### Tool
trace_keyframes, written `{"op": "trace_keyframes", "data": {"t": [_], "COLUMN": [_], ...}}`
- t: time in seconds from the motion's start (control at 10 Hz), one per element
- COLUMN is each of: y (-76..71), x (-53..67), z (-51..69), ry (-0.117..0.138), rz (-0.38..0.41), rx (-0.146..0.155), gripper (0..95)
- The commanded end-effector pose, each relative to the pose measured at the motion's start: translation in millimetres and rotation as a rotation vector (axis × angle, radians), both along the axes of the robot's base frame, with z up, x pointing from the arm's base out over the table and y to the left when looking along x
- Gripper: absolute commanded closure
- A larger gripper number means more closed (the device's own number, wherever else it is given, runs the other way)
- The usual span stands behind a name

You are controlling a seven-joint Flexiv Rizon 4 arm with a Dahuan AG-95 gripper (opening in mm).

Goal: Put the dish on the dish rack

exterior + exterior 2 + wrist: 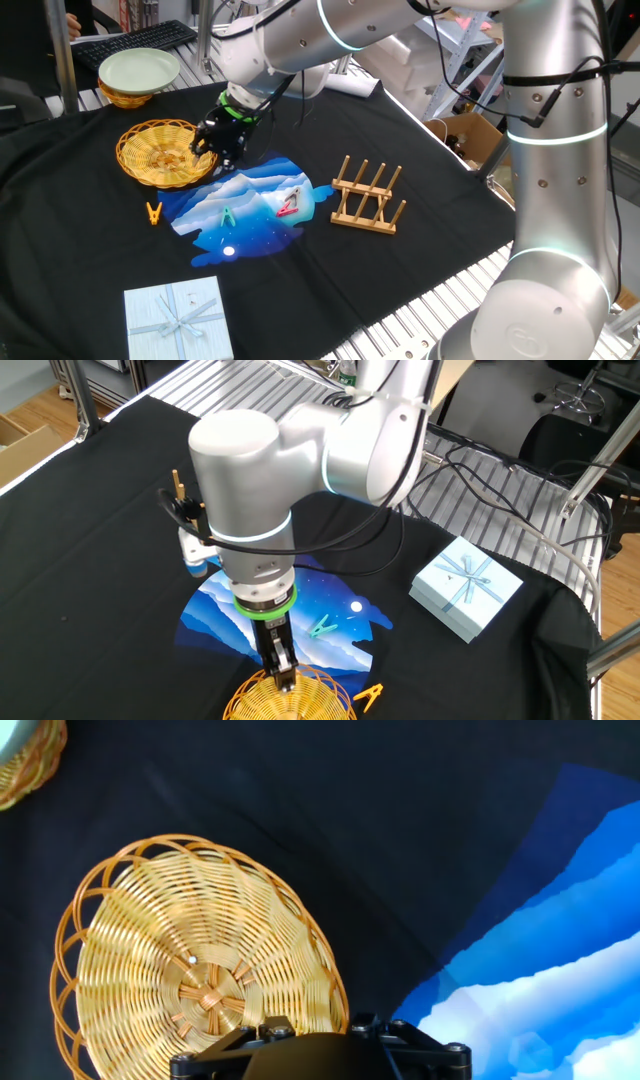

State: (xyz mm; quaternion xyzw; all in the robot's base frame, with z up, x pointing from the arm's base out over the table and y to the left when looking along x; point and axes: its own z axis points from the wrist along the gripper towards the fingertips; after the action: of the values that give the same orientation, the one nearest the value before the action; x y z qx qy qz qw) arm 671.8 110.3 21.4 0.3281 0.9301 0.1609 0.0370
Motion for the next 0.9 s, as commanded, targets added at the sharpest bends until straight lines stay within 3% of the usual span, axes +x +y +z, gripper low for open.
{"op": "trace_keyframes", "data": {"t": [0.1, 0.3, 0.4, 0.6, 0.7, 0.9], "y": [1.1, 1.9, 2.6, 2.9, 3.1, 3.5], "x": [0.8, 1.1, 1.1, 1.3, 1.2, 1.3], "z": [-2.6, -5.6, -6.9, -7.3, -7.3, -7.0], "ry": [-0.015, -0.029, -0.042, -0.051, -0.057, -0.066], "rz": [-0.001, 0.001, -0.002, 0.011, 0.024, 0.025], "rx": [0.001, 0.0, -0.002, -0.007, -0.017, -0.019], "gripper": [57.0, 57.0, 76.0, 76.0, 95.0, 95.0]}}
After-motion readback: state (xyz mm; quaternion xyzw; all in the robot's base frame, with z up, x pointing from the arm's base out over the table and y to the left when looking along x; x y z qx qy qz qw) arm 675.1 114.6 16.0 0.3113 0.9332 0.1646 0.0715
